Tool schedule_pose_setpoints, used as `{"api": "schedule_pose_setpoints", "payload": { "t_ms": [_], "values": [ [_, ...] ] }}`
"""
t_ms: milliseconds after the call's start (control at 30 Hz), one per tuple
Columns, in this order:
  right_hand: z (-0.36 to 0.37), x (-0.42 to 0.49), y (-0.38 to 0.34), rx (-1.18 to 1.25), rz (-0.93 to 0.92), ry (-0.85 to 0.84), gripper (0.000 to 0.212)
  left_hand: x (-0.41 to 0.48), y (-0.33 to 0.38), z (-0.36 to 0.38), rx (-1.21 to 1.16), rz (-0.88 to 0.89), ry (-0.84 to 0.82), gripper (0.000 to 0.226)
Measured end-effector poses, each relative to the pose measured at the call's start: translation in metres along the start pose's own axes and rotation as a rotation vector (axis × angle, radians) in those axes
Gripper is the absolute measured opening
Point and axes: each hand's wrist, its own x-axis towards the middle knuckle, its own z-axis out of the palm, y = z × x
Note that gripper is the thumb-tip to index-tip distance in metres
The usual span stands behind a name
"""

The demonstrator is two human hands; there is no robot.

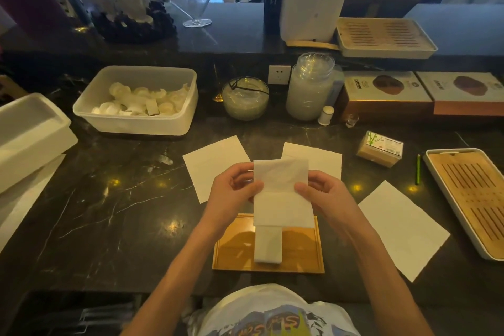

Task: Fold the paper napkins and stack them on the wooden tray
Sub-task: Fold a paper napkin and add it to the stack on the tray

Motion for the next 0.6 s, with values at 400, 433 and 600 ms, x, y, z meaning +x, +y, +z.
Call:
{"api": "schedule_pose_setpoints", "payload": {
  "t_ms": [400, 433, 600],
  "values": [
    [0.0008, -0.0007, -0.001, 0.017, -0.016, 0.003, 0.023, -0.0011, -0.0012, -0.0025, -0.039, -0.15, -0.05, 0.02],
    [0.0002, -0.0007, -0.0008, 0.022, -0.018, 0.002, 0.023, -0.0007, -0.0012, -0.0026, -0.036, -0.143, -0.044, 0.02],
    [0.0013, -0.0007, 0.0004, -0.011, -0.047, 0.043, 0.018, -0.0034, 0.0035, -0.0028, -0.113, -0.136, -0.071, 0.021]
  ]
}}
